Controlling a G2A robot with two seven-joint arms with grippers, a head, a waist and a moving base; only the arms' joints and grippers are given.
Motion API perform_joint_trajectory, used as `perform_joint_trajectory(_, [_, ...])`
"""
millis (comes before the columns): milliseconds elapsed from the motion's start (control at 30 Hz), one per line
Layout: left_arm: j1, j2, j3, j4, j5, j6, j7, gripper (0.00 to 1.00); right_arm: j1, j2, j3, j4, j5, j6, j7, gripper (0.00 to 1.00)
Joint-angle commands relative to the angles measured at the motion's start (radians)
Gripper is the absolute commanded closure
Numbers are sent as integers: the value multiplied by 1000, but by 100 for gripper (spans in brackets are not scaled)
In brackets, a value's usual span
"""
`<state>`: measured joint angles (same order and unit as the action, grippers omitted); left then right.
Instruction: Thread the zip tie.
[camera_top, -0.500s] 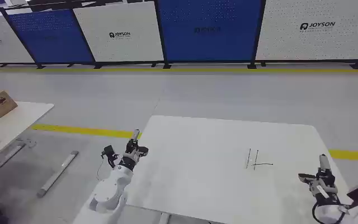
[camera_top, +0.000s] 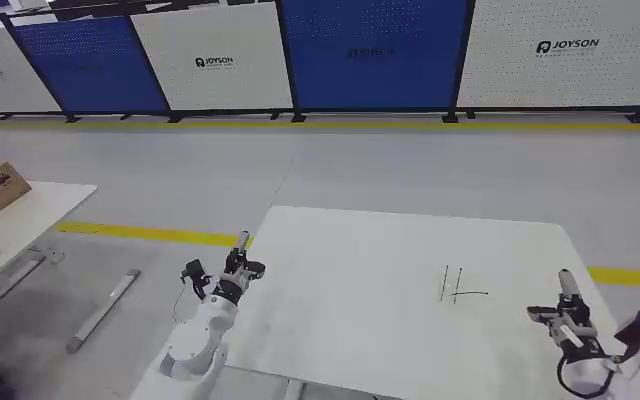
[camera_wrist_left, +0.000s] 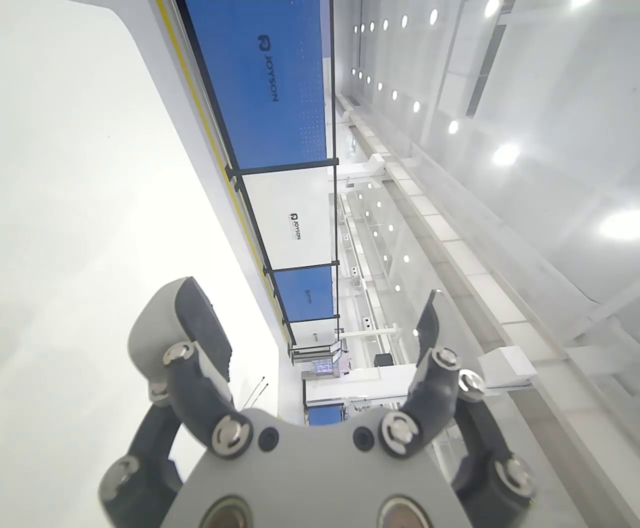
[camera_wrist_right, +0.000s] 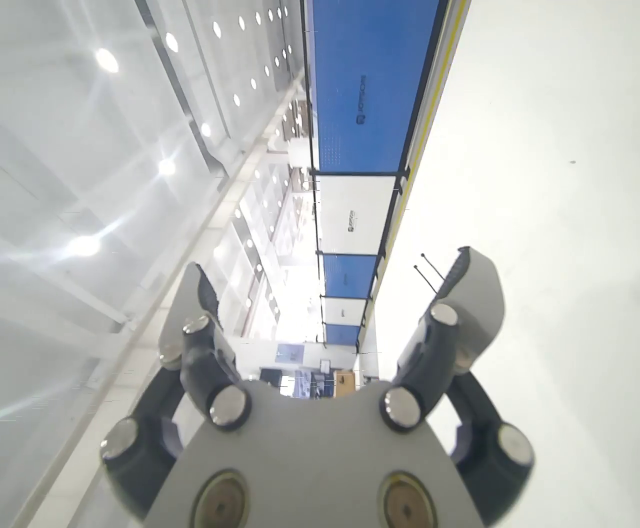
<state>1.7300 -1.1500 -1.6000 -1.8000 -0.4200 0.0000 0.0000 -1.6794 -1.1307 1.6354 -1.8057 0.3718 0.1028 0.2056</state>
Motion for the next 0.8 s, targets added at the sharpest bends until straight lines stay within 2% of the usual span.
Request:
perform_joint_trajectory(0, [0, 0, 0, 0, 0, 0, 0, 0, 21, 8, 28, 1, -18, 32, 138, 0])
perform_joint_trajectory(133, [0, 0, 0, 0, 0, 0, 0, 0, 78, 27, 54, 12, -68, 107, 344, 0])
perform_joint_trajectory(200, [0, 0, 0, 0, 0, 0, 0, 0, 121, 37, 62, 39, -97, 161, 420, 0])
perform_joint_trajectory(233, [0, 0, 0, 0, 0, 0, 0, 0, 140, 39, 64, 54, -102, 180, 426, 0])
perform_joint_trajectory(667, [0, 0, 0, 0, 0, 0, 0, 0, 140, 39, 64, 54, -102, 180, 426, 0])
perform_joint_trajectory(700, [0, 0, 0, 0, 0, 0, 0, 0, 150, 40, 58, 46, -100, 177, 457, 0])
perform_joint_trajectory(767, [0, 0, 0, 0, 0, 0, 0, 0, 227, 55, 61, 96, -143, 175, 620, 0])
